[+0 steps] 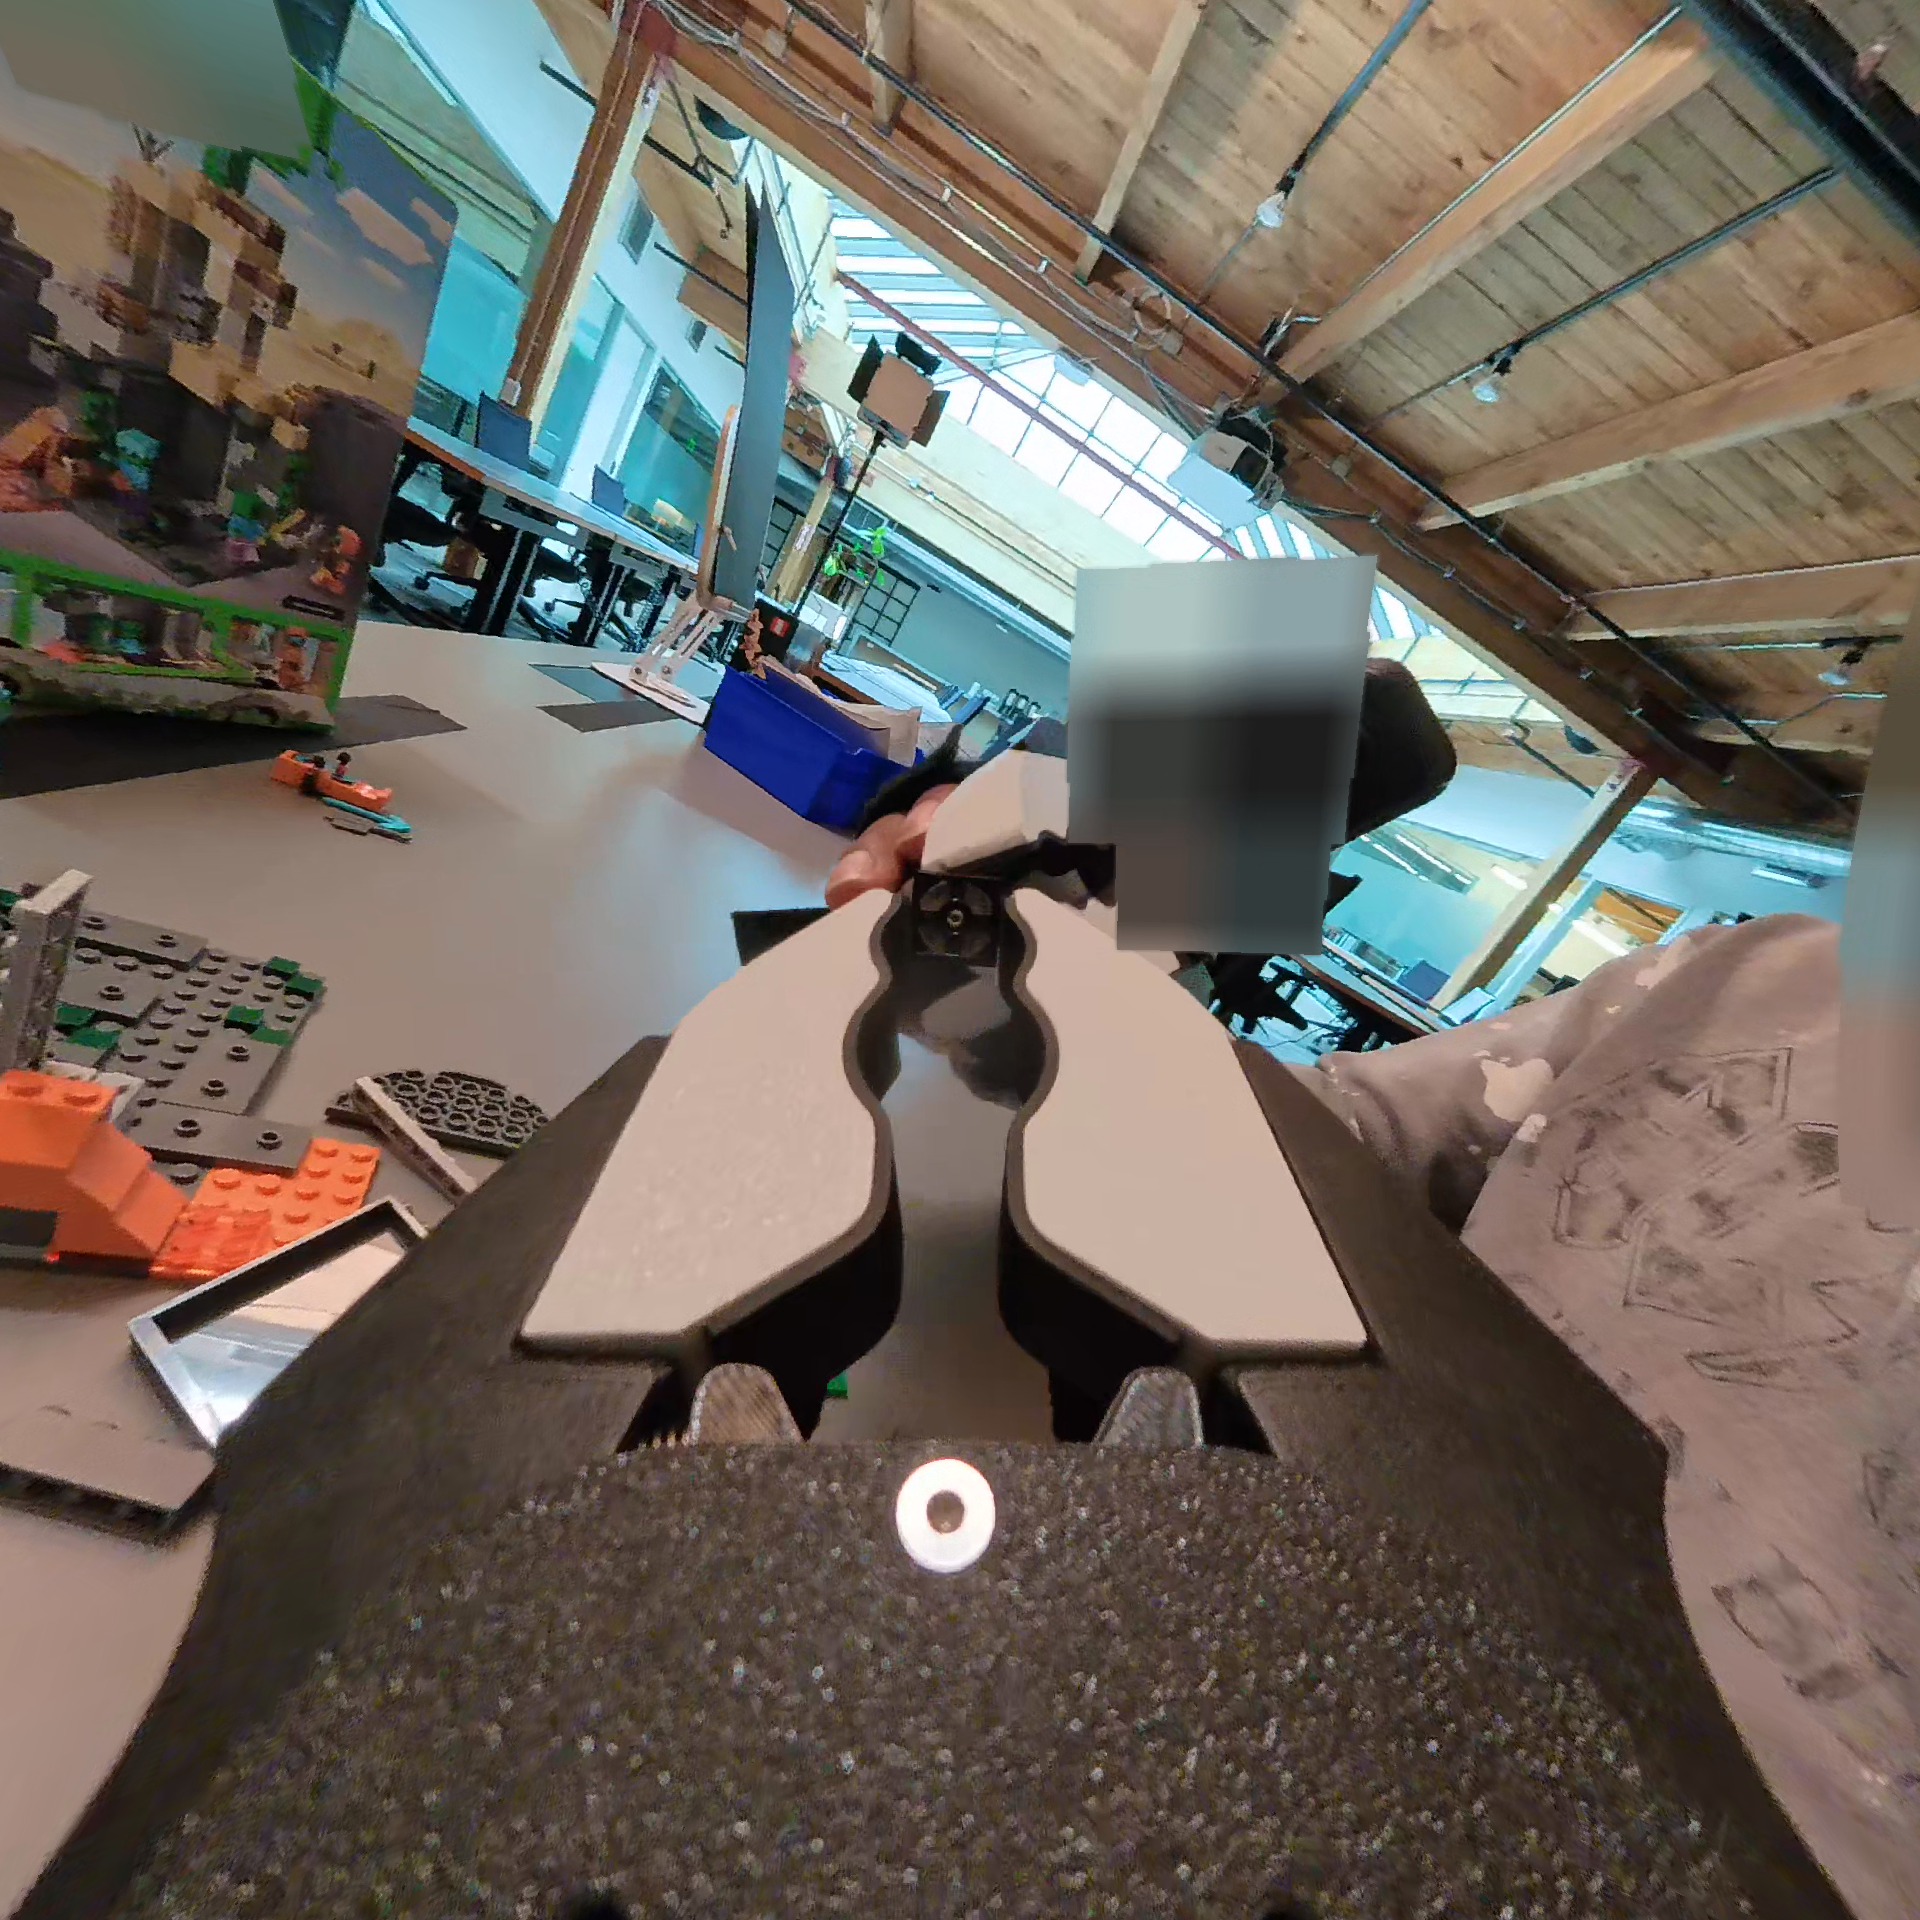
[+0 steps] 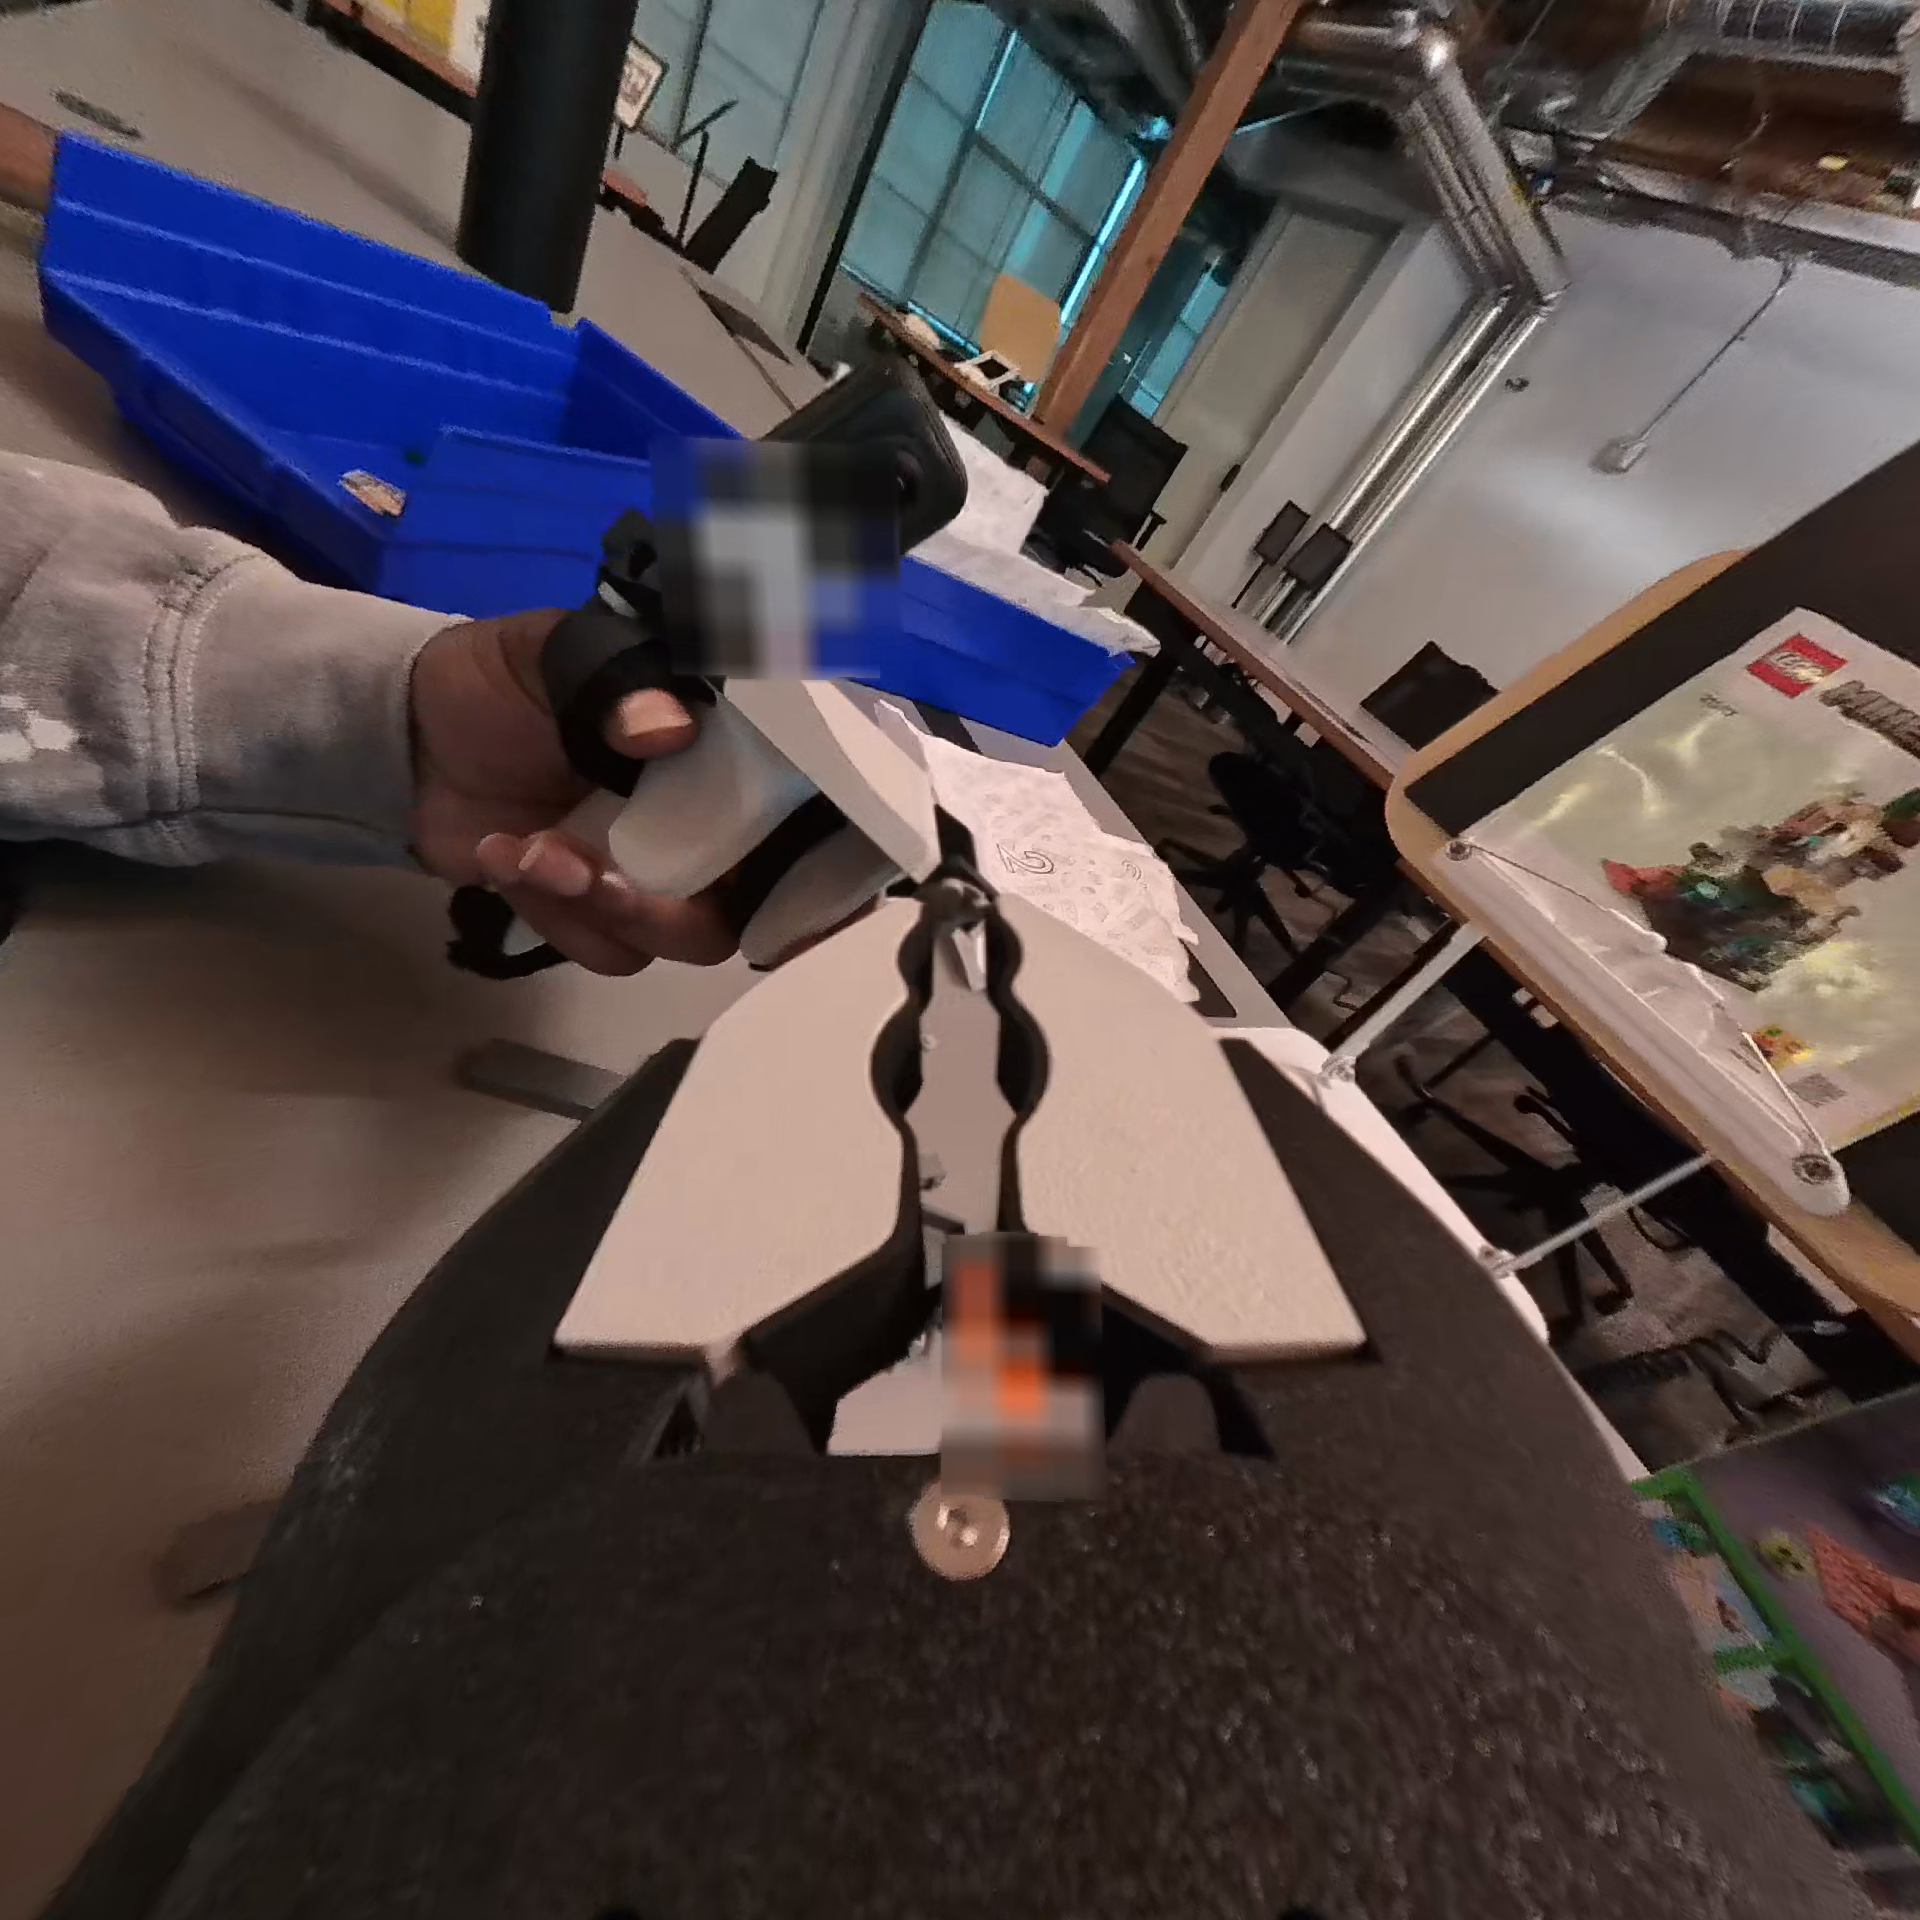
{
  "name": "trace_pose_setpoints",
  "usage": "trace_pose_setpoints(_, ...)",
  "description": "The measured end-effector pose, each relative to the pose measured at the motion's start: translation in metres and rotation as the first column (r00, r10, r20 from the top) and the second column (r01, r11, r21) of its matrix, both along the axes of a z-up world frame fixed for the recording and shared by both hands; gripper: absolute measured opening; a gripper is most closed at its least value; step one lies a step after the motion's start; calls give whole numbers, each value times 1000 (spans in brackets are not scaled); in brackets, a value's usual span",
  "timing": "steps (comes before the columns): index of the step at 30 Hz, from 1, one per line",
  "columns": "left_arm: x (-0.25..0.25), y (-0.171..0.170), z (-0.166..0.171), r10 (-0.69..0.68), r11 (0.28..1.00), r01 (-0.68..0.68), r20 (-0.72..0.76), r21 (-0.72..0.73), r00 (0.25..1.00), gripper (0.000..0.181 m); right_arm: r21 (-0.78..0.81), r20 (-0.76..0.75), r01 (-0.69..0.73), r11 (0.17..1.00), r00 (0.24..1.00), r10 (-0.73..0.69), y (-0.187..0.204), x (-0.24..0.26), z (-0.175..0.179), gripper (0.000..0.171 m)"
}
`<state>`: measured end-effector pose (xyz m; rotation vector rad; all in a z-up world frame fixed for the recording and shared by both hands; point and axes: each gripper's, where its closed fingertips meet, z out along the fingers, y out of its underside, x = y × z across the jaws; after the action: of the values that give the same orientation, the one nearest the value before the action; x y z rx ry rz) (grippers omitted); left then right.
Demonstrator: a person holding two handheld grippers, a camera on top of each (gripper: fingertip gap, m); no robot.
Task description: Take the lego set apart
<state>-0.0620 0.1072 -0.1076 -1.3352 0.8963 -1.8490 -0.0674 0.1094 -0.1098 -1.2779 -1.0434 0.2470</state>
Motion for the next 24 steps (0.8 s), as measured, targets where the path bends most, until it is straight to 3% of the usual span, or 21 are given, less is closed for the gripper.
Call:
trace_pose_setpoints(22,4,-1,-9,-17,999,14,-71,-39,997,16,100,179,36,994,982,-54,-1,0,-13,14)
trace_pose_setpoints(23,3,3,-6,1,999,-4,-51,-52,999,16,103,199,30,994,979,-50,-1,0,-15,0)
trace_pose_setpoints(24,2,3,-5,-10,998,7,-54,-62,998,16,116,197,42,992,978,-65,1,0,-16,0)
